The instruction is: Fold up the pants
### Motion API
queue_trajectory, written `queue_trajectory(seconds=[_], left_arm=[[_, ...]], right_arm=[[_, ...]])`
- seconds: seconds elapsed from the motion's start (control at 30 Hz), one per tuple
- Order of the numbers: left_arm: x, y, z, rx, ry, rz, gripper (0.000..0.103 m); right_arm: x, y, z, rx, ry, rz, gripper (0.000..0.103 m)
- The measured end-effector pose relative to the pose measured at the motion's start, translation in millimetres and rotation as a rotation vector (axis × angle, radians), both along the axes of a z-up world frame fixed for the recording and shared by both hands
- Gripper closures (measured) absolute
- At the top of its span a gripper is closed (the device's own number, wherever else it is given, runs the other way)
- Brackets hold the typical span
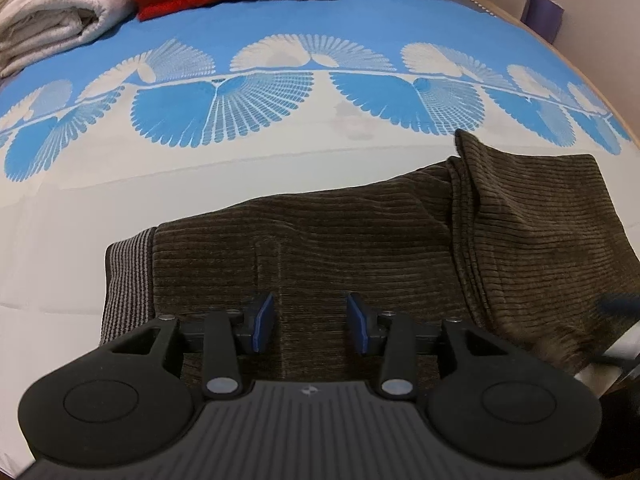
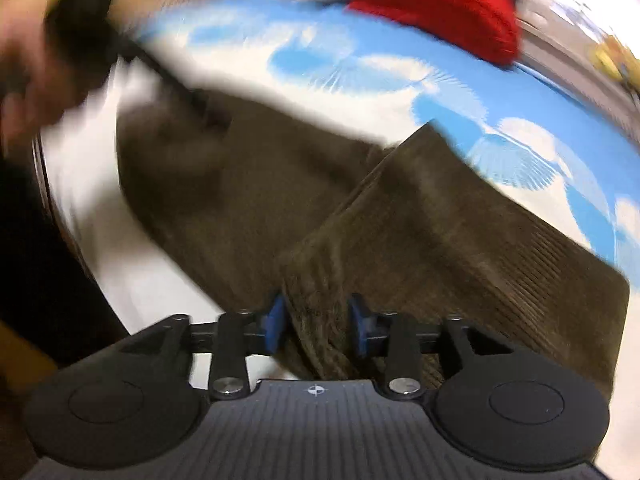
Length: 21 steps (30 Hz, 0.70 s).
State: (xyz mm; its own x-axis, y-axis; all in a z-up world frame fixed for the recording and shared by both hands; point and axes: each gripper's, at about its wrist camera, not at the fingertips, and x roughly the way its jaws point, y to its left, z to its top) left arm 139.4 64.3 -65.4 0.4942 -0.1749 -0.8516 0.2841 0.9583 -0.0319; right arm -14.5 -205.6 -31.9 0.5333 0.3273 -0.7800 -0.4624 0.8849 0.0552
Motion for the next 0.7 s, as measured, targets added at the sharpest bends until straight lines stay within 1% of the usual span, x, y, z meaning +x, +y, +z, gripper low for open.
queue_trajectory(seconds=[0.07, 0.1, 0.17, 0.23, 0.27, 0.33, 0.37, 0.4, 0.43, 0.5, 0.57, 0.67, 0.7], left_arm=[[-5, -2, 2, 0.017, -0.02, -0.011, 0.058], [-8, -4, 4, 0.031, -0.036, -0.016, 0.058], [-14, -7, 9, 0.053, -0.072, -0.032, 0.058], [-19, -9, 16, 0.044, -0.084, -0.041, 0.058], [-20, -10, 20, 0.028, -0.075, -0.044, 0.058], [-25, -9, 32, -0.043, -0.044, -0.028, 0.062], [-30, -11, 40, -0.106, -0.023, -0.036, 0.07], [-35, -15, 44, -0.141, -0.011, -0.058, 0.075], [-41, -22, 48, -0.162, -0.008, -0.084, 0.075], [-53, -38, 48, -0.186, -0.013, -0.126, 0.075], [-61, -52, 34, -0.208, -0.01, -0.134, 0.075], [-62, -70, 5, -0.188, 0.058, -0.1, 0.075], [-62, -75, 2, -0.184, 0.058, -0.101, 0.075]], right_arm=[[0, -28, 22, 0.119, -0.01, -0.096, 0.053], [-1, -43, 30, 0.153, -0.017, -0.145, 0.052], [-6, -75, 43, 0.19, -0.042, -0.256, 0.049], [-15, -111, 47, 0.209, -0.071, -0.39, 0.045], [-18, -130, 47, 0.214, -0.074, -0.459, 0.045], [-26, -161, 35, 0.215, -0.06, -0.591, 0.045], [-30, -175, 26, 0.218, -0.052, -0.665, 0.045], [-35, -188, 17, 0.222, -0.036, -0.745, 0.045], [-38, -198, 11, 0.228, -0.016, -0.811, 0.045], [-43, -219, 1, 0.262, -0.002, -0.94, 0.046], [-47, -230, -12, 0.301, 0.024, -1.013, 0.046], [-47, -244, -30, 0.39, 0.108, -1.056, 0.045], [-46, -247, -36, 0.421, 0.139, -1.062, 0.044]])
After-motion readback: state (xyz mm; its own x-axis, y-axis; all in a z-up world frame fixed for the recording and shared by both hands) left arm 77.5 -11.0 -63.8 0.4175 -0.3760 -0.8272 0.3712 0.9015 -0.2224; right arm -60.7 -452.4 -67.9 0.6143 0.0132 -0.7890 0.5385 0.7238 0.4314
